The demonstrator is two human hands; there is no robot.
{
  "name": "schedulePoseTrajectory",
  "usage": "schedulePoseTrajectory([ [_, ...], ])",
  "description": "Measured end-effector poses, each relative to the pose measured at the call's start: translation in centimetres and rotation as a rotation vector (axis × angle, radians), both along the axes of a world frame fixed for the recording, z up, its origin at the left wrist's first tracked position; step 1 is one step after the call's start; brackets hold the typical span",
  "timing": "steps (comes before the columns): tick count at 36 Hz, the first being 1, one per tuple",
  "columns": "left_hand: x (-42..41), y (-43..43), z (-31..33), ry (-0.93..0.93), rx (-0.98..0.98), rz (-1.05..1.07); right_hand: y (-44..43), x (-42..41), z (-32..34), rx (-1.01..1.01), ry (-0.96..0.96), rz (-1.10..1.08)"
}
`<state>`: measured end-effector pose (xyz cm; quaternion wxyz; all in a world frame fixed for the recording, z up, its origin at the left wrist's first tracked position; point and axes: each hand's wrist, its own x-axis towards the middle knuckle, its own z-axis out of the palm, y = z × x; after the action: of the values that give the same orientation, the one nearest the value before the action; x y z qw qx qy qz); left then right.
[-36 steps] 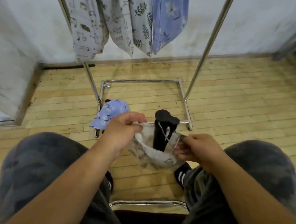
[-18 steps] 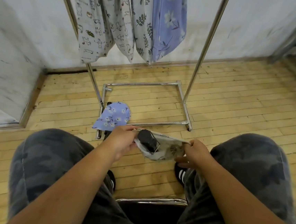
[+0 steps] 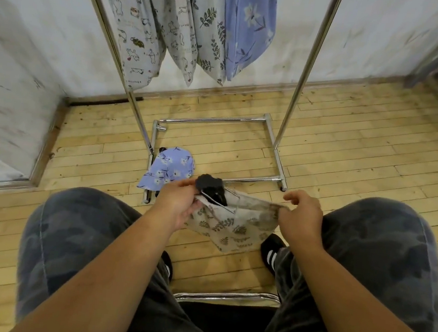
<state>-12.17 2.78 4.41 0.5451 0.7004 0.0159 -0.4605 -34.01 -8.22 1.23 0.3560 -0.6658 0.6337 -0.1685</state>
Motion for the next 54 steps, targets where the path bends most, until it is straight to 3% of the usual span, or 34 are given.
schedulePoseTrajectory([
  [3, 0.2, 0.0, -0.7, -0.336, 0.101, -0.182, -0.5, -0.4, -0.2, 0.083, -0.055, -0.122],
  [10, 0.7, 0.0, -1.8, -0.811, 0.258, -0.419, -0.6, -0.3, -0.1, 0.288, -0.270, -0.097],
  [12, 1.0, 0.0, -1.8, -0.774, 0.238, -0.398, -0.5, -0.2, 0.1, 0.346, -0.328, -0.070],
  [20, 0.6, -0.5, -1.0, -0.270, -0.005, -0.184, -0.3, 0.3, 1.2, 0.446, -0.520, -0.135],
  [27, 0.2, -0.6, 0.3, -0.234, -0.143, -0.307, -0.6, 0.3, 1.3, 0.461, -0.602, -0.186],
  [35, -1.4, -0.3, 0.2, -0.321, -0.126, -0.664, -0.5, 0.6, 1.7, 0.534, -0.800, -0.146],
  [44, -3.7, 0.0, -0.4, -0.540, -0.084, -0.938, 1.1, 1.2, 3.0, 0.723, -0.952, 0.146],
  [47, -3.9, -0.1, 0.2, -0.489, -0.067, -1.012, 1.0, 1.3, 3.2, 0.718, -0.950, 0.141],
  [50, -4.0, -0.3, 0.3, -0.488, -0.010, -1.086, 0.6, 1.2, 3.2, 0.685, -0.981, -0.021],
  [54, -5.0, -0.2, -0.6, -0.229, -0.016, -0.948, 0.2, 1.2, 2.9, 0.682, -1.027, -0.123],
])
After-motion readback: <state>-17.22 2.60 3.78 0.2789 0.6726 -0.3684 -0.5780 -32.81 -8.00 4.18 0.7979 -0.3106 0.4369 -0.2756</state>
